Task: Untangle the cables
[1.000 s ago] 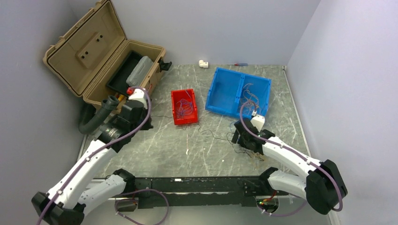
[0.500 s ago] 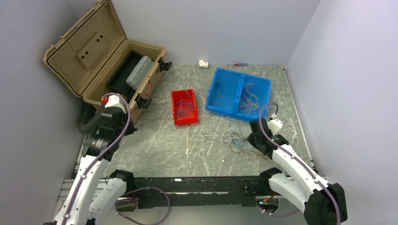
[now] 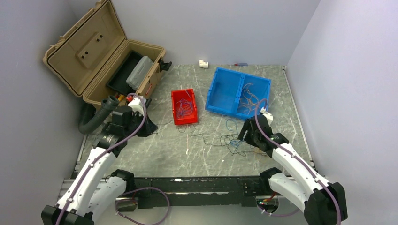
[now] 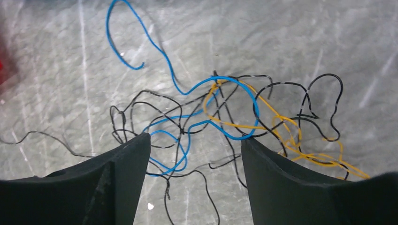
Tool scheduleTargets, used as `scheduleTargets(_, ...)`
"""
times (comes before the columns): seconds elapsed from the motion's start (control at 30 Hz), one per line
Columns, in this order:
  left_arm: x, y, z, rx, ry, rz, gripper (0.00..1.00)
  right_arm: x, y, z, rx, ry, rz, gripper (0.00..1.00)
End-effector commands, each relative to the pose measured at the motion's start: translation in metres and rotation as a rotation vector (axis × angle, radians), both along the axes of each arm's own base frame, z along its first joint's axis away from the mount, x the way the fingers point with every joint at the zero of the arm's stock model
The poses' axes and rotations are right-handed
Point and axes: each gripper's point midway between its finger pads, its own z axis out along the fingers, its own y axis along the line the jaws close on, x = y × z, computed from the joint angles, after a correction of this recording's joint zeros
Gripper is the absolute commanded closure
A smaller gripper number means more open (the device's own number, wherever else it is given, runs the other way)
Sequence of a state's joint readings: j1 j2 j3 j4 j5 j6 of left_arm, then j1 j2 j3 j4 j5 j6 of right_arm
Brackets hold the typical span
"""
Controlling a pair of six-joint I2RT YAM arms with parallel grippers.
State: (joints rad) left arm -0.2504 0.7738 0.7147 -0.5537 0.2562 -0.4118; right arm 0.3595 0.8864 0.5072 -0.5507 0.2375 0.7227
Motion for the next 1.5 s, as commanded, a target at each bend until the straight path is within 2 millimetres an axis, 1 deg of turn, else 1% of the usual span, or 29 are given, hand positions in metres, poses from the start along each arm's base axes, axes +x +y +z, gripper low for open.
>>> scheduleTargets(0.0, 0.003, -0.019, 0.011, 0.001, -0.046, -0.081, 1.00, 0.016, 0.022, 0.019, 0.034, -0.048, 0.139, 0.26)
scheduleTargets(0.13, 0.005, -0.022, 0.010, 0.040, -0.044, -0.078, 1.00, 0.017, 0.028, 0.008, 0.021, -0.014, 0.165, 0.26)
scheduleTargets(0.27, 0.006, -0.023, 0.007, 0.080, -0.020, -0.079, 0.99, 0.016, 0.024, -0.008, -0.016, 0.042, 0.127, 0.26)
scheduleTargets(0.37, 0.006, -0.023, -0.002, 0.111, 0.015, -0.079, 0.98, 0.015, 0.024, -0.019, -0.017, 0.070, 0.108, 0.29)
scheduleTargets(0.43, 0.006, -0.024, -0.007, 0.128, 0.030, -0.072, 0.98, 0.016, 0.029, -0.023, 0.004, 0.068, 0.121, 0.35)
scheduleTargets(0.47, 0.006, -0.024, -0.009, 0.135, 0.036, -0.071, 0.98, 0.016, 0.032, -0.024, 0.018, 0.067, 0.134, 0.40)
scheduleTargets(0.53, 0.005, -0.026, -0.011, 0.147, 0.042, -0.077, 0.98, 0.017, 0.035, -0.022, 0.028, 0.059, 0.144, 0.55)
scheduleTargets(0.63, 0.005, -0.024, -0.012, 0.181, 0.046, -0.065, 0.98, 0.021, 0.036, -0.008, 0.029, 0.024, 0.156, 0.82)
scheduleTargets(0.7, 0.004, -0.022, -0.013, 0.202, 0.049, -0.060, 0.98, 0.023, 0.036, 0.006, 0.032, -0.010, 0.165, 0.95)
scheduleTargets(0.73, 0.004, -0.020, -0.013, 0.211, 0.050, -0.053, 0.98, 0.024, 0.036, 0.014, 0.035, -0.034, 0.172, 0.99)
scheduleTargets(0.77, 0.003, -0.019, -0.014, 0.217, 0.055, -0.054, 0.98, 0.025, 0.036, 0.022, 0.038, -0.055, 0.181, 1.00)
scheduleTargets(0.9, 0.002, -0.013, -0.021, 0.258, 0.086, -0.038, 0.97, 0.025, 0.041, 0.057, 0.069, -0.148, 0.225, 1.00)
scheduleTargets(1.0, 0.001, -0.012, -0.028, 0.288, 0.118, -0.037, 0.94, 0.024, 0.045, 0.079, 0.098, -0.213, 0.256, 1.00)
scheduleTargets(1.03, 0.001, -0.012, -0.032, 0.299, 0.131, -0.039, 0.91, 0.024, 0.046, 0.085, 0.106, -0.232, 0.262, 1.00)
scheduleTargets(1.1, 0.000, -0.013, -0.037, 0.317, 0.154, -0.052, 0.77, 0.023, 0.047, 0.095, 0.114, -0.258, 0.269, 1.00)
scheduleTargets(1.13, -0.001, -0.015, -0.038, 0.322, 0.160, -0.060, 0.69, 0.024, 0.047, 0.097, 0.115, -0.263, 0.270, 1.00)
scheduleTargets(1.17, -0.001, -0.018, -0.039, 0.327, 0.159, -0.070, 0.56, 0.024, 0.048, 0.099, 0.116, -0.264, 0.273, 1.00)
scheduleTargets(1.2, -0.001, -0.023, -0.038, 0.327, 0.150, -0.087, 0.50, 0.024, 0.048, 0.100, 0.114, -0.261, 0.275, 1.00)
scheduleTargets(1.23, -0.001, -0.029, -0.036, 0.327, 0.134, -0.114, 0.38, 0.024, 0.048, 0.101, 0.113, -0.258, 0.276, 1.00)
scheduleTargets(1.27, -0.002, -0.039, -0.034, 0.320, 0.111, -0.152, 0.32, 0.024, 0.048, 0.101, 0.112, -0.255, 0.277, 1.00)
scheduleTargets(1.33, -0.004, -0.061, -0.027, 0.298, 0.068, -0.237, 0.28, 0.024, 0.049, 0.103, 0.113, -0.252, 0.281, 1.00)
scheduleTargets(1.47, -0.006, -0.116, -0.011, 0.242, -0.046, -0.425, 0.28, 0.025, 0.050, 0.106, 0.121, -0.260, 0.280, 1.00)
